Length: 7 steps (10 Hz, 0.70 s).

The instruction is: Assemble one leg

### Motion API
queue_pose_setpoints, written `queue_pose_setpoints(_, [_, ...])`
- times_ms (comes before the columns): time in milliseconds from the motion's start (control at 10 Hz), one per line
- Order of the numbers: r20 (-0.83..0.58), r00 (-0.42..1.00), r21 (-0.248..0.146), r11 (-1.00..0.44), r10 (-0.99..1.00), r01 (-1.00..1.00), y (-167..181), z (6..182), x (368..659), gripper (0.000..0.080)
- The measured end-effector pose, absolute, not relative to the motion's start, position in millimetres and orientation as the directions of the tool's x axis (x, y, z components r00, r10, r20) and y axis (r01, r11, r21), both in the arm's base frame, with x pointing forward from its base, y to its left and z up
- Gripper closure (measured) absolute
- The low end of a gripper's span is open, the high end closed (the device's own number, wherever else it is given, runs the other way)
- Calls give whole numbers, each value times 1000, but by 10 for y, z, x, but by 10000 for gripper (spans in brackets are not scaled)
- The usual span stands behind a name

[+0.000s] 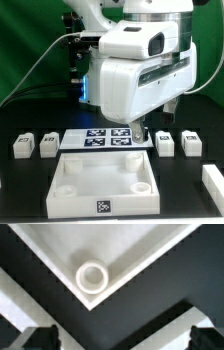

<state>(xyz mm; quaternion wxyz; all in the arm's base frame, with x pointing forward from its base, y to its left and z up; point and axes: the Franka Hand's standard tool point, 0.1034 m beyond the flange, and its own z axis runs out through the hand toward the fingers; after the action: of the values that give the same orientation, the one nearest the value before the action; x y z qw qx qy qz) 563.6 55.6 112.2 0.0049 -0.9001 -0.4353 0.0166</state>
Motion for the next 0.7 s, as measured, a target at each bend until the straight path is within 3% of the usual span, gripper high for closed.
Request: queue_pose_setpoints(700, [-26,616,-24,-616,787,787,556,1120,5635,150])
